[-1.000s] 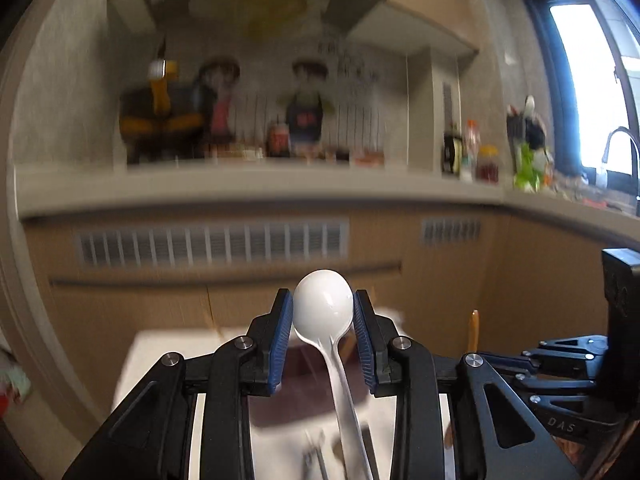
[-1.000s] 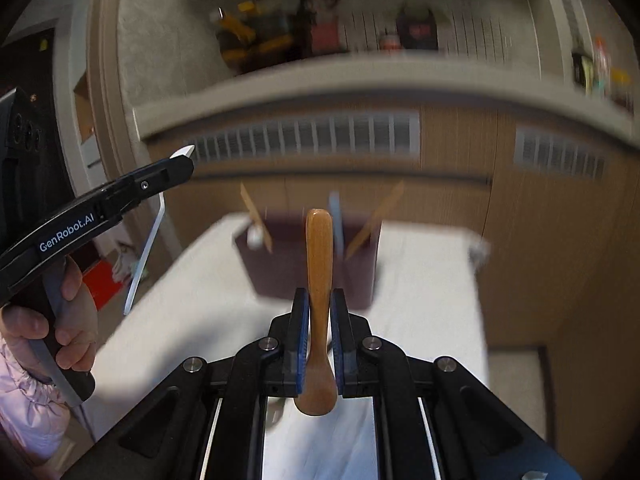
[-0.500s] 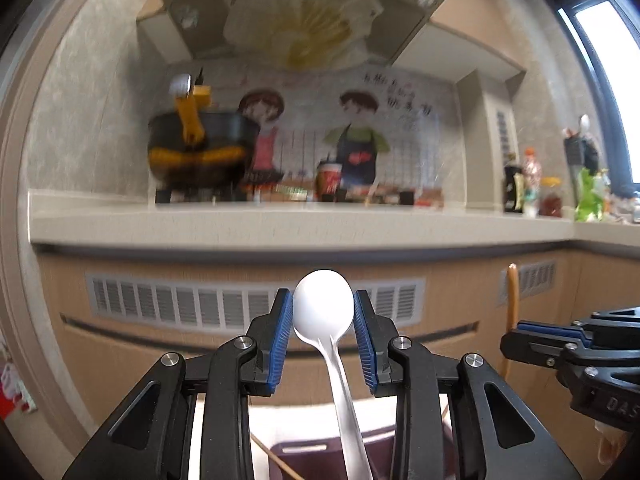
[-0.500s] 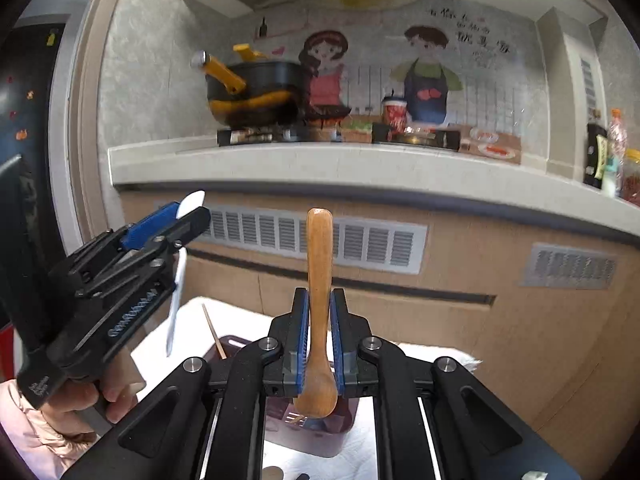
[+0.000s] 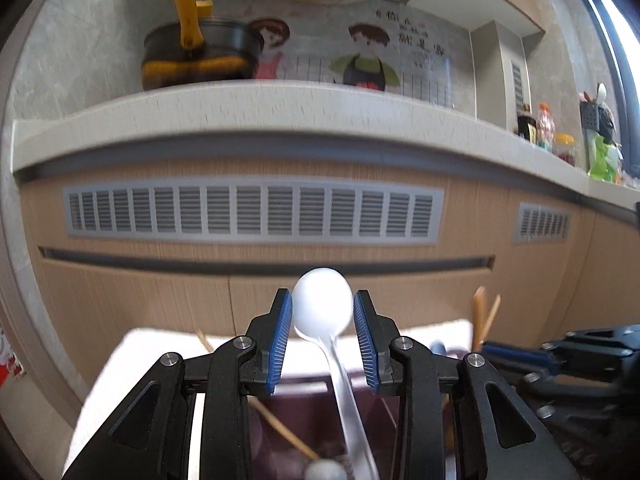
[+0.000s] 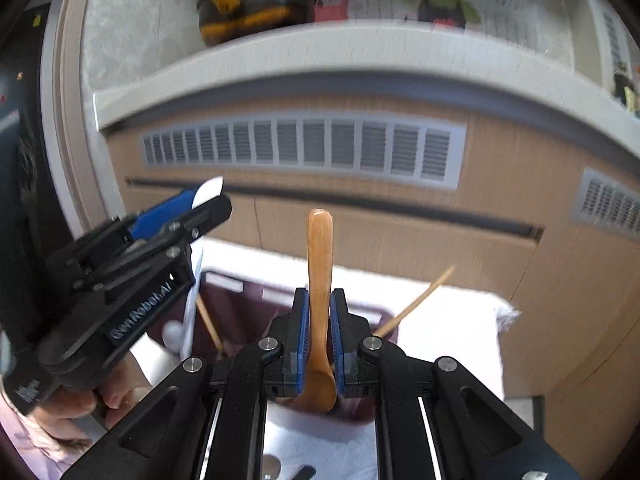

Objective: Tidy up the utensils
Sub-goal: 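Carry the white spoon with the left tool while the right tool carries the wooden spoon over the caddy, then open both tools to drop the spoons into the caddy and withdraw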

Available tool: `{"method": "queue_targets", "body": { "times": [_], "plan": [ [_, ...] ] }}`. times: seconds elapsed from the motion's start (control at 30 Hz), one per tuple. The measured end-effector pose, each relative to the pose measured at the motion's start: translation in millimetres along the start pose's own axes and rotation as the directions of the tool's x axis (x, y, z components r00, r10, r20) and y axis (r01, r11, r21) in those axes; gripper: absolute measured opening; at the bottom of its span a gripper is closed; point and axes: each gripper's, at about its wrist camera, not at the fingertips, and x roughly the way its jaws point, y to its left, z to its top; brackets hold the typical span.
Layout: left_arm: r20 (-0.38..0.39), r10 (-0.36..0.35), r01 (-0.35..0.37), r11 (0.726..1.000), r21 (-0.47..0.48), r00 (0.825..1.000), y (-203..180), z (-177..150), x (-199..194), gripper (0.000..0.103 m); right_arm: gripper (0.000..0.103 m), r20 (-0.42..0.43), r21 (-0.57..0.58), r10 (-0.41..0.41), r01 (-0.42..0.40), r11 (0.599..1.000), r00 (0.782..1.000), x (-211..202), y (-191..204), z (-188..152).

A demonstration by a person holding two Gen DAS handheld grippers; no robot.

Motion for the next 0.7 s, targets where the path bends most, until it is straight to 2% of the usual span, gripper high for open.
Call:
{"method": "queue_targets", "body": {
  "times": [0.03,0.1,0.17,0.23,0.3,0.33,0.4,0.43,0.47,0.53,0.6,0.7],
  "plan": [
    [-0.018,-0.006,0.006,1.0,-0.002,1.0,-0.4,-2.4,-0.9,0.039,0.011,-0.02,-0.005,0.003,-0.003,1.0,1.0,4.3,0.8,-4.0],
    [-0.037,-0.018,0.017,1.0,-0.019,0.999,1.0,-5.2,-8.1,0.04,0.021,-0.042,-0.009,0.003,-0.003,1.0,0.999,8.6,1.7,-10.2],
    [-0.04,-0.029,0.028,0.999,-0.03,0.999,1.5,-4.6,-19.4,0.04,0.042,-0.041,-0.001,0.003,-0.003,1.0,0.999,6.4,1.1,-15.8],
    [-0.045,-0.038,0.036,0.999,-0.038,0.998,3.1,-2.6,-32.8,0.043,0.046,-0.028,0.009,-0.01,0.01,1.0,1.0,-1.1,0.5,-19.6],
    [-0.055,-0.041,0.038,0.998,-0.054,0.998,8.5,-1.1,-46.2,0.05,0.046,-0.018,0.018,-0.013,0.013,1.0,1.0,-10.7,0.5,-22.7],
    [-0.065,-0.039,0.035,0.998,-0.06,0.997,12.4,-1.5,-56.0,0.053,0.05,-0.017,0.022,-0.014,0.014,1.0,1.0,-16.8,1.2,-25.2],
    [-0.082,-0.031,0.025,0.997,-0.067,0.996,19.9,-3.9,-71.8,0.054,0.069,-0.021,0.02,-0.03,0.031,0.999,0.999,-28.2,5.1,-32.8],
    [-0.091,-0.028,0.022,0.997,-0.075,0.995,24.1,-6.7,-79.9,0.054,0.088,-0.018,0.017,-0.044,0.044,0.999,0.999,-33.4,7.7,-35.8],
    [-0.105,-0.03,0.021,0.996,-0.082,0.994,28.5,-11.7,-89.2,0.055,0.1,-0.004,0.012,-0.068,0.068,0.998,0.998,-40.1,11.4,-41.4],
    [-0.141,-0.007,-0.004,0.997,-0.072,0.99,35.0,-22.2,-103.8,0.057,0.103,0.021,-0.007,-0.13,0.13,0.991,0.991,-51.4,21.1,-51.9],
    [-0.168,0.018,-0.029,0.998,-0.062,0.986,40.4,-33.5,-115.3,0.058,0.103,0.003,-0.052,-0.168,0.168,0.984,0.986,-55.5,33.1,-61.0],
    [-0.231,0.031,-0.05,0.996,-0.073,0.972,52.0,-57.3,-133.9,0.064,0.103,-0.065,-0.1,-0.169,0.162,0.982,0.983,-52.3,51.5,-78.9]
  ]
}}
